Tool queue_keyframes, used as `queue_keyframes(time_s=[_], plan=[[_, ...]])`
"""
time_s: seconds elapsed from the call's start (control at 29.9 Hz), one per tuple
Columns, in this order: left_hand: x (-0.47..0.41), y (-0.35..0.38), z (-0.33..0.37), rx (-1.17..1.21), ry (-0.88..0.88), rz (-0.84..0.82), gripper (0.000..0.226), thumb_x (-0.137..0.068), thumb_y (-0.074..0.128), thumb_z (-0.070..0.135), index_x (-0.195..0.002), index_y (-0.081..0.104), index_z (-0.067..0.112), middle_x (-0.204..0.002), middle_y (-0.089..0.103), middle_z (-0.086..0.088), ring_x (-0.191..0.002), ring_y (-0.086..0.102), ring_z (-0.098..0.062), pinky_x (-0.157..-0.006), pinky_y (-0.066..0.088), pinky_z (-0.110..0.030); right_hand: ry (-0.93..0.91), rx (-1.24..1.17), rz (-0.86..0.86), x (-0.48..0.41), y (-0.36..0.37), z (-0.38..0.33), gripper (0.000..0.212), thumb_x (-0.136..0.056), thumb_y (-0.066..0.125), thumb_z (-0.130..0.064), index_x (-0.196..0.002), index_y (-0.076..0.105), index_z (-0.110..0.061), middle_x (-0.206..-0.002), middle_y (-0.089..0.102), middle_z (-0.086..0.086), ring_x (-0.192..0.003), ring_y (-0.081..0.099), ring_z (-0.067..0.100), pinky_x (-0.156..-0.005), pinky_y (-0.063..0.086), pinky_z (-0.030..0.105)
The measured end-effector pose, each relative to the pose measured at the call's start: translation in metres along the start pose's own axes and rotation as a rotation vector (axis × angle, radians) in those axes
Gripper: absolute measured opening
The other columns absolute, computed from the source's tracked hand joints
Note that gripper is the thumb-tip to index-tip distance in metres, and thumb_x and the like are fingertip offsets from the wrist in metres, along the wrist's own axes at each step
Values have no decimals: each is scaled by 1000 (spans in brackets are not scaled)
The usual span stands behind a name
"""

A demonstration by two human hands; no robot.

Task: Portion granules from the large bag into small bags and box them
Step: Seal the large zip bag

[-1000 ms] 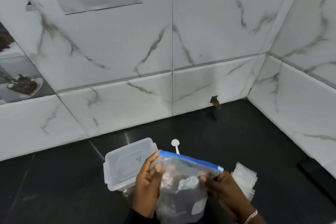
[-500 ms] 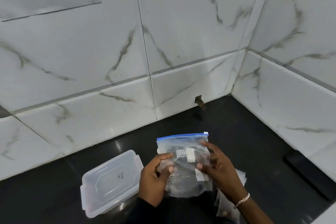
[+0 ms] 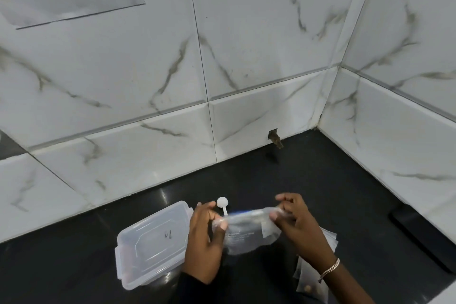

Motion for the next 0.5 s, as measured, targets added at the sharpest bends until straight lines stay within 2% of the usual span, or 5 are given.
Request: queue_keyframes(time_s=[0.07, 0.13, 0.2, 0.37, 0.5], plan=[[-6, 12, 0, 67, -66, -42, 6, -100, 51, 27, -104, 54, 24, -116, 64, 15, -118, 54, 4, -99, 43, -23, 41, -117, 65, -6, -1, 0, 15, -97, 61, -30, -85, 66, -21, -104, 65, -12, -90, 62, 1, -78, 53, 27], [-14, 25, 3, 37, -112, 3, 5, -101, 45, 30, -101, 46, 25, -90, 66, 7, -84, 64, -4, -73, 54, -27, 92, -149, 174, -13, 2, 2, 20, -100, 56, -28, -84, 61, -19, -83, 65, 0, -71, 61, 4, -67, 51, 27], [-24, 38, 2, -10, -161, 57, 4, -101, 42, 27, -99, 41, 25, -79, 62, 3, -71, 62, -10, -62, 53, -30, 110, -110, 246, -25, 7, 6, 17, -103, 51, -27, -87, 58, -24, -80, 64, 0, -68, 62, 5, -63, 52, 24], [-58, 72, -21, -29, -258, 74, 23, -95, 48, 11, -109, 38, 26, -91, 60, -3, -77, 61, -18, -56, 48, -17, 123, 88, 203, -87, 13, 43, 18, -102, 45, -19, -88, 53, -28, -84, 63, -4, -78, 63, 10, -67, 47, 24], [-79, 105, -53, -348, -249, -66, 46, -70, 61, 0, -108, 50, 23, -111, 49, -6, -96, 55, -30, -79, 50, -38, 184, 235, 27, -129, 24, 104, 15, -98, 48, -22, -90, 52, -34, -97, 62, -1, -91, 63, 20, -79, 47, 30]])
Point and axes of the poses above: each hand's wrist, its own x-axis away from the middle knuckle, its own y-axis out of the palm, z = x × y, the point moved 5 cm from there along -x, towards the middle knuckle
